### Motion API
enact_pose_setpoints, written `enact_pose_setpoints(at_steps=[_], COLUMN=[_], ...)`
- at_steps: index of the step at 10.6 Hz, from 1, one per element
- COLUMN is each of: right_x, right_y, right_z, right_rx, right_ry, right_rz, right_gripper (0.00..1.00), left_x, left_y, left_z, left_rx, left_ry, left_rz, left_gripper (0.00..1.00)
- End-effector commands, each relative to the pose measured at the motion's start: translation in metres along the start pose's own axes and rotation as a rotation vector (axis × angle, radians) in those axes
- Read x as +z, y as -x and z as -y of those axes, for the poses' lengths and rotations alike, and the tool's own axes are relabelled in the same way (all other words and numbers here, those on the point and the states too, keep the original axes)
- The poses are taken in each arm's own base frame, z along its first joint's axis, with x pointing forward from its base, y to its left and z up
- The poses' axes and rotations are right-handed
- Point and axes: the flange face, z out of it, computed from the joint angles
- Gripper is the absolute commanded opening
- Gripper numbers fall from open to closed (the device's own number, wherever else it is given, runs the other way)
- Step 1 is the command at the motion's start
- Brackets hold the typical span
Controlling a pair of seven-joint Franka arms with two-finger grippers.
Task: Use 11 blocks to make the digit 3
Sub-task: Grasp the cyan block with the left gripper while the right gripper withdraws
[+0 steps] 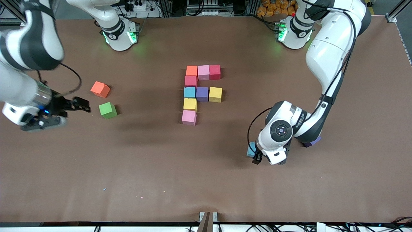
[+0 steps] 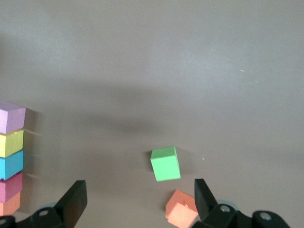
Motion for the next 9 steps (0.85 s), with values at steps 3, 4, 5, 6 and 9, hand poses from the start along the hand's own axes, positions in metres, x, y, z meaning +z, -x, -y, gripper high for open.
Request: enact_pose_setpoints(at_steps=[3, 4, 5, 6, 9], right_x=[-0.075, -0.090, -0.101, -0.104, -0.117], right_y=[0.049, 0.056, 0.058, 0.060, 0.054], right_z=[-0.050, -0.052, -0.050, -0.049, -0.045], right_rx=[-0.022, -0.013, -0.002, 0.009, 0.059], right_ry=[0.016, 0.015, 0.017, 0.022, 0.112], right_rz=[-0.010, -0.010, -0.014, -0.018, -0.031], right_gripper=[1.00, 1.00, 1.00, 1.00, 1.00], left_x=[0.015, 0.017, 0.022, 0.025, 0.028], left_y=[0.000, -0.002, -0.001, -0.001, -0.002], left_z=[-0.003, -0.002, -0.001, -0.001, 0.000], left_rx=[0.002, 0.000, 0.003, 0.006, -0.004], left_ry=[-0.003, -0.006, -0.014, -0.017, -0.022], left_rz=[0.009, 0.008, 0.008, 0.009, 0.012], left_gripper=[1.00, 1.00, 1.00, 1.00, 0.34])
